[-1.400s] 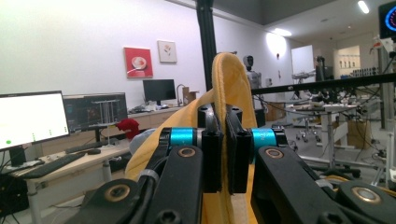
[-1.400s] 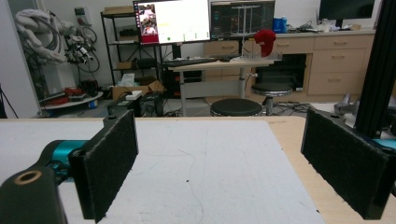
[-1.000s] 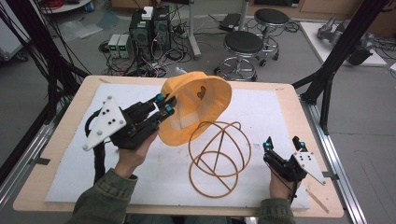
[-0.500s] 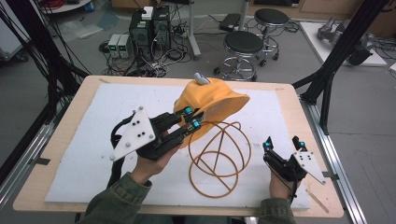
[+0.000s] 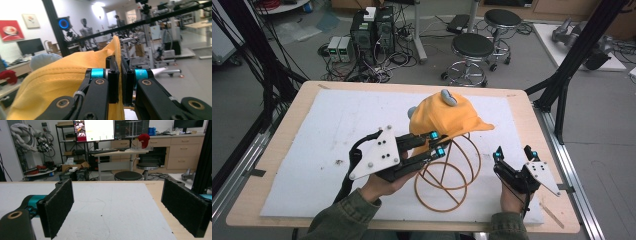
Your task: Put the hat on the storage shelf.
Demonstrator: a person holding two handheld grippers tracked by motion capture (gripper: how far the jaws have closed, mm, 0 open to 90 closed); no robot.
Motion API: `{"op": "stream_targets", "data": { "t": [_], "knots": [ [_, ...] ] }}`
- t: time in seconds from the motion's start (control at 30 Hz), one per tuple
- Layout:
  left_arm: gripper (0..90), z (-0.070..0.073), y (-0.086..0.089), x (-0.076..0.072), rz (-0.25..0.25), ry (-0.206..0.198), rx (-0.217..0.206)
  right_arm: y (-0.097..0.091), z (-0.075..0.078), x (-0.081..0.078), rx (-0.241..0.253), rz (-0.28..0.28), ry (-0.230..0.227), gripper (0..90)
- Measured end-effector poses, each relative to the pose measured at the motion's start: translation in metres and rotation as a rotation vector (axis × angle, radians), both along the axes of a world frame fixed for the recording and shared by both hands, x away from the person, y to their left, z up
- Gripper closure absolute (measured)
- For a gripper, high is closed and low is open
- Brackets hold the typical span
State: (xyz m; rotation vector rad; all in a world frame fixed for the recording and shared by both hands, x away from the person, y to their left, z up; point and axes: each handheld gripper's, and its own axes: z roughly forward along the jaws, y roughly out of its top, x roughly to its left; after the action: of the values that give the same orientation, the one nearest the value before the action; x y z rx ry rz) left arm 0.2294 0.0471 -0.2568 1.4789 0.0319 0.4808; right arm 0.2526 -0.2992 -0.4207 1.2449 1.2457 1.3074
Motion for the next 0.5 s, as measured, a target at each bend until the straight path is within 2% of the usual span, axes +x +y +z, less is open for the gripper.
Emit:
{"op": "stream_targets", "data": {
  "t": [0.1, 0.13, 0.17, 0.23, 0.3, 0.33, 0.5],
  "knots": [
    [86.6, -0.001, -0.003, -0.002, -0.017, 0.001, 0.019, 0.0, 0.0, 0.0, -0.004, 0.001, -0.003, 9.9],
    [86.6, -0.003, -0.006, -0.004, -0.039, 0.001, 0.043, 0.0, 0.0, 0.0, 0.001, 0.001, 0.001, 9.9],
    [86.6, -0.003, -0.006, -0.004, -0.039, 0.001, 0.043, 0.0, 0.0, 0.0, 0.001, 0.001, 0.001, 9.9],
    [86.5, -0.006, -0.01, -0.008, -0.067, 0.0, 0.069, 0.0, 0.0, 0.0, -0.002, -0.001, -0.001, 9.9],
    [86.5, -0.008, -0.014, -0.012, -0.087, -0.001, 0.1, 0.0, 0.0, 0.0, -0.005, 0.001, -0.003, 9.9],
    [86.5, -0.011, -0.017, -0.015, -0.1, -0.006, 0.133, 0.0, 0.0, 0.0, -0.005, 0.0, -0.003, 9.9],
    [86.4, -0.016, -0.02, -0.018, -0.116, 0.002, 0.163, 0.0, 0.0, 0.0, -0.002, -0.003, -0.002, 9.9]
  ]
}}
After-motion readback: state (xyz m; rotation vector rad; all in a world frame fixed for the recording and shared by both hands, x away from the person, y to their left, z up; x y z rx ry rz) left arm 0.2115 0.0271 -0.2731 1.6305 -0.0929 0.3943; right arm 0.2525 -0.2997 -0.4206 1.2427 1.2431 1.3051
